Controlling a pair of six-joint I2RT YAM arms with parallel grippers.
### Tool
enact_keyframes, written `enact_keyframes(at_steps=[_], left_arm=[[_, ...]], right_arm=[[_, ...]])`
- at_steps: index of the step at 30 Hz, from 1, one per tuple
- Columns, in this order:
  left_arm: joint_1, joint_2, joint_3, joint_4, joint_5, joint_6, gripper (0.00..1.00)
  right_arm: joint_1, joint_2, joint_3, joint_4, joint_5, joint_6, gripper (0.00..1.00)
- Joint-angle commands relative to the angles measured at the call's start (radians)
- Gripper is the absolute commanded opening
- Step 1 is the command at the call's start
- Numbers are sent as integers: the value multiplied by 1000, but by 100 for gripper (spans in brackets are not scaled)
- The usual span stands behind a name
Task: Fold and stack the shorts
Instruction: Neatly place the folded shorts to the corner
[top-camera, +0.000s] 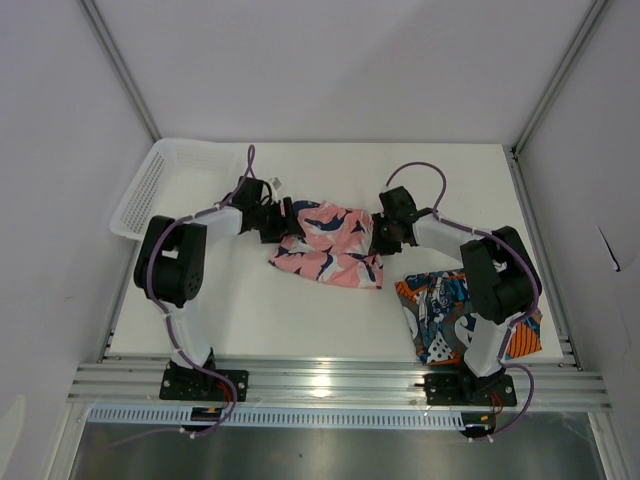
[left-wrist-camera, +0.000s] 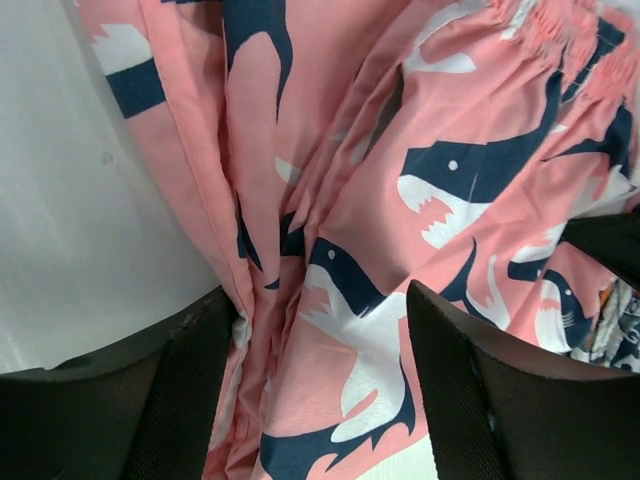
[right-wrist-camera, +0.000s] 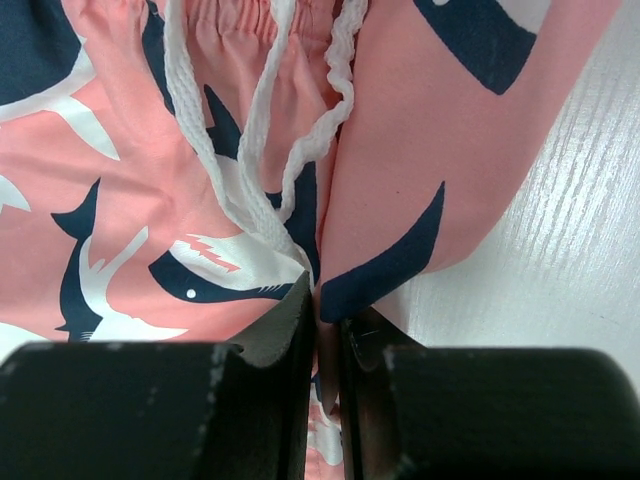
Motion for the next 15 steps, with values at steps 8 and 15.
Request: enact_keyframes(at_steps=[8,15], left_arm=[[-88,45,116,-161,-260,73,36],[-124,36,128,-155,-266,64,12]], right_arm=[[5,-1,65,-12,-16,-6,9],[13,-1,68,-2,-34,0,3]])
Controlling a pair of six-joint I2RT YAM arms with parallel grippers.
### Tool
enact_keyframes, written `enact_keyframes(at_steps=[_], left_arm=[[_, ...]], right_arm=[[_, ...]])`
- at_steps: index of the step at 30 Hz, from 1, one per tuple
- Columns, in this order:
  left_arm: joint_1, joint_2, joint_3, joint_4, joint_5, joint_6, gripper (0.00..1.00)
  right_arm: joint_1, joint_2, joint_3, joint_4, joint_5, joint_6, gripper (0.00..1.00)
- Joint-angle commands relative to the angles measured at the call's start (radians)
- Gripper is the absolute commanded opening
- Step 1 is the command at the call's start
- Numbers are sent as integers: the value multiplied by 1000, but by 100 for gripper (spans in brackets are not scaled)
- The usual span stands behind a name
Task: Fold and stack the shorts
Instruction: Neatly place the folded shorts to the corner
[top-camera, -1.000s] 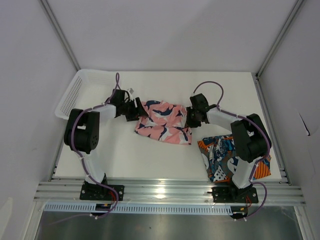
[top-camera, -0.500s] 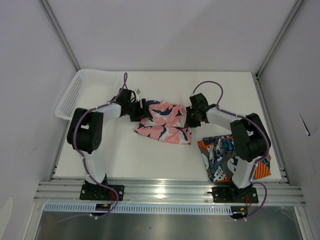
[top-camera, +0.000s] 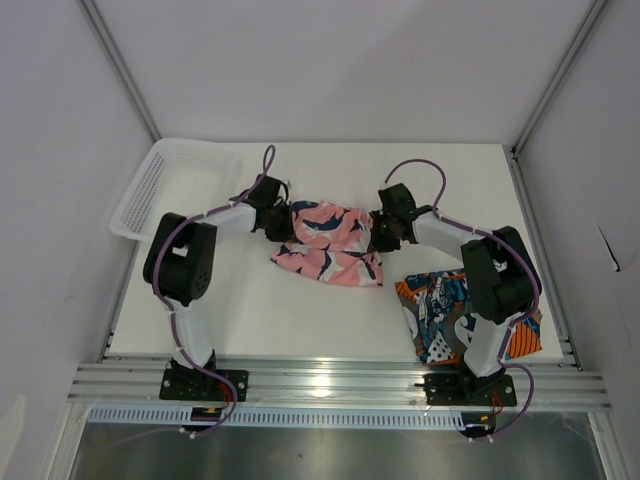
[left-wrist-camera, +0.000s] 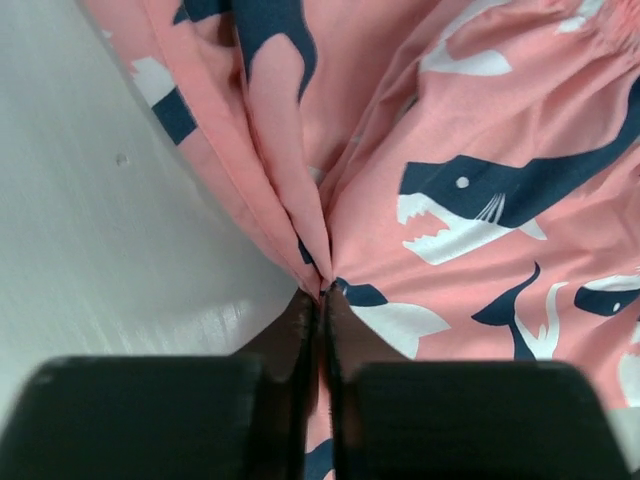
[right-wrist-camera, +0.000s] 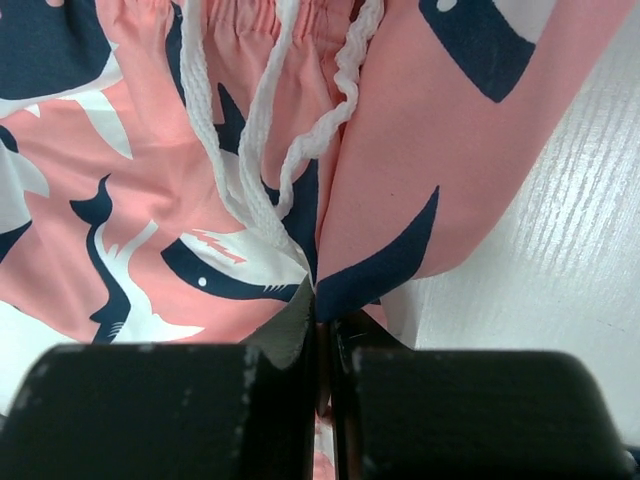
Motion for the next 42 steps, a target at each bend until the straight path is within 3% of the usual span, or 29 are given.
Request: enact_keyframes(at_steps=[1,8,20,27,37,42], left_arm=[[-50,-3,37,-24,-38,9,2],[-94,-45,-7,-16,-70,-21,0],[-186,-322,-135,-27,-226,-222,0],[-305,-328,-123,-31,-300,-287,0],[-524,-454,-64,-105,-453,-419,0],[-650,-424,-26,-103,-472,-477,0]], right_arm=[[18,5,46,9,-22,2,2],[13,0,69,-43,17,-13,0],[-86,-182,98,-295,177,-62,0],[-114,-248,62,-329,160,-71,0],[-204,-521,3,-491,310,-44,0],[-250,-668,-48,-583,435,10,0]])
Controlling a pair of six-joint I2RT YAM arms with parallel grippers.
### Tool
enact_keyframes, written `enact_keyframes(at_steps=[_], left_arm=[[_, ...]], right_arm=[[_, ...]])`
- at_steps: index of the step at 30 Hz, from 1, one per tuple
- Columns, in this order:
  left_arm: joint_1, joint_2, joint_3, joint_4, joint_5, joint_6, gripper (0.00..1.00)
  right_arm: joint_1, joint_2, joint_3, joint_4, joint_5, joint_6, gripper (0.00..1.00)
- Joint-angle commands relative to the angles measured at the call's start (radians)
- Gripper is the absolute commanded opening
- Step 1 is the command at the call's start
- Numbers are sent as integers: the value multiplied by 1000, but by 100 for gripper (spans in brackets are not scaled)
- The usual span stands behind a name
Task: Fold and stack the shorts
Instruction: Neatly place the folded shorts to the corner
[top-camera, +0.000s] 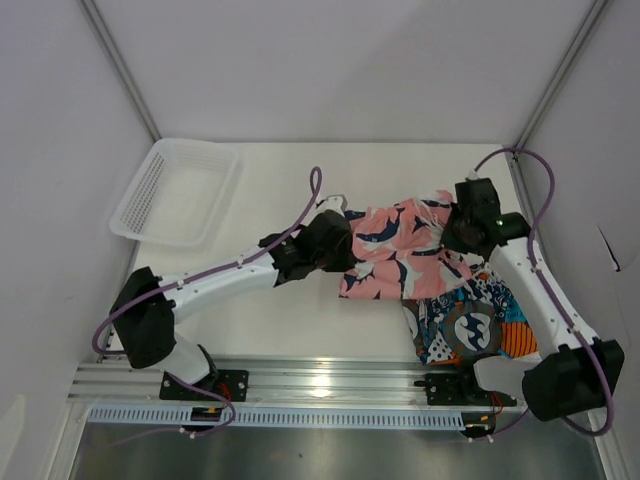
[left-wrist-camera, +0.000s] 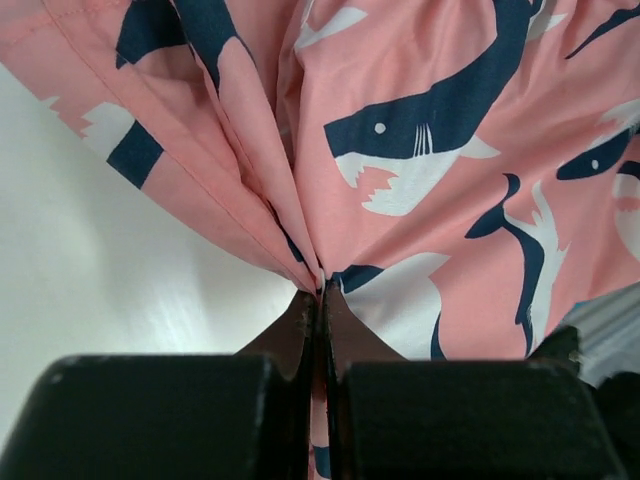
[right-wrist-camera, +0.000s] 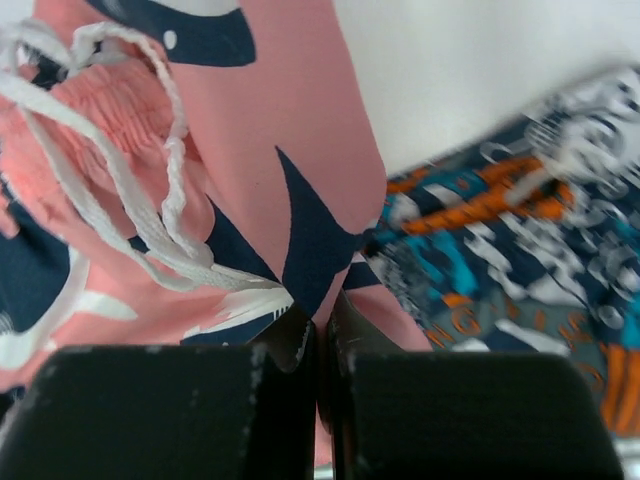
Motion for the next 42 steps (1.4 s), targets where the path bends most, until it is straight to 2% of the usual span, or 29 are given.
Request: enact_keyframes(at_steps=[1,6,10,16,23,28,34,38,42], left_arm=[[-72,3,58,-34,-57,-68,0],[-213,101,98,26,-97,-127,0],[-281,190,146,49,-129,-181,0],[-338,259,128,155,-166,-207,0],[-384,360,174,194,-172,-215,0],[-402,420,177,219,-173,-236,0],[-425,478,216,228,-186,-238,0],[-431,518,258,198,-199,-244,0],[-434,527,264,198,-209,-258,0]], right_arm=[[-40,-89,-33,-97,206,56,0],[-147,-221,-89,-170,329,114,0],[-237,-285,-83,-169,306,98,0],[-455,-241,-58,-221,254,68,0],[-520,-164,-67,-270,275,96,0],[-586,-150,-60,-288,291,107,0],[-598,-163,-92,-263,302,133,0],[-659,-138,-121,-195,161,41,0],[-675,-108,-152,-123,86,9,0]])
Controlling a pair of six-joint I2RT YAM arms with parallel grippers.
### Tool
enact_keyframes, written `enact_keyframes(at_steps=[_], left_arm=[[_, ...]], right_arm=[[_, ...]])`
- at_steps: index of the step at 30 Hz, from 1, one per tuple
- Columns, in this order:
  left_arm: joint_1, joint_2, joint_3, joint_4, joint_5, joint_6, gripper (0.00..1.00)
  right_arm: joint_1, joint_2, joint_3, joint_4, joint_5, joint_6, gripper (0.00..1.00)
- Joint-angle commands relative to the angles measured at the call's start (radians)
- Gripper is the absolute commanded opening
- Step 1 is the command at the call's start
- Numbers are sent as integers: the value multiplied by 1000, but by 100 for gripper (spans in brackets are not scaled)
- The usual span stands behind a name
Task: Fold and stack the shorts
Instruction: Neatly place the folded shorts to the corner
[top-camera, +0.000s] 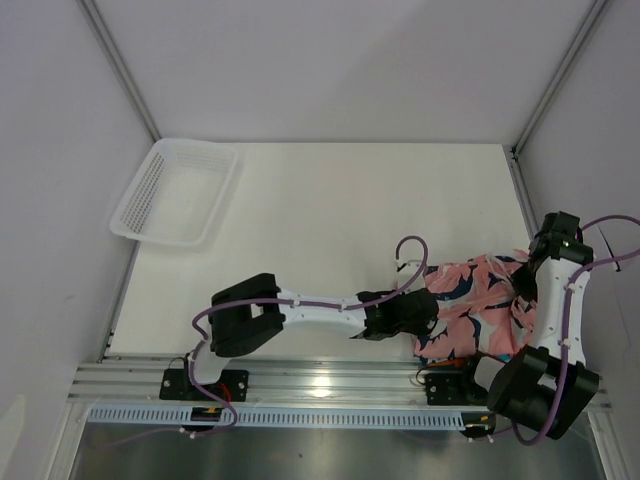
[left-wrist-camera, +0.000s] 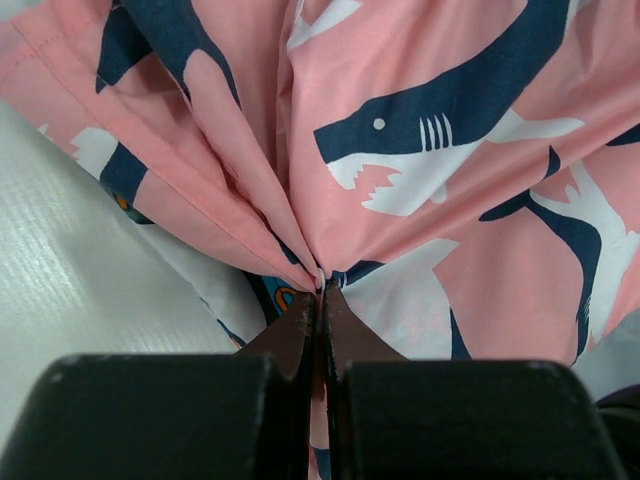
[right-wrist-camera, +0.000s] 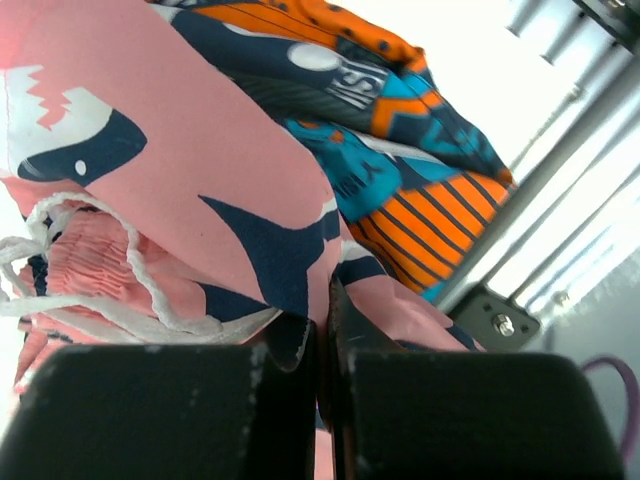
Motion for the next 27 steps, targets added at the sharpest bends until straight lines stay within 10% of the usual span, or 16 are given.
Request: enact_keyframes(at_steps=[1,7,12,15,16,19,27], left_arm=[[-15,20,32,-71,-57,-15,0],[-39,63,73,-85,-63,-26,0],[-50,79,120,-116,-80,-7,4],[-50,80,121,-117,-68,2,26],[-50,77,120,-126,-69,2,54],[-47,38,94,-150,-95,5,86],[13,-203,-51,-116,-63,53,94]], right_arm=[[-17,30,-18,152,-44,-55,0],[-40,71,-37,186,-49,-54,0],[-49,139,-28,204,-54,-62,31],[-51,154,-5,204,-35,-62,52],[-51,150,3,209,-28,-62,56],[-51,127,46,210,37,-83,75],[-51,2,141,204,117,-115,87]])
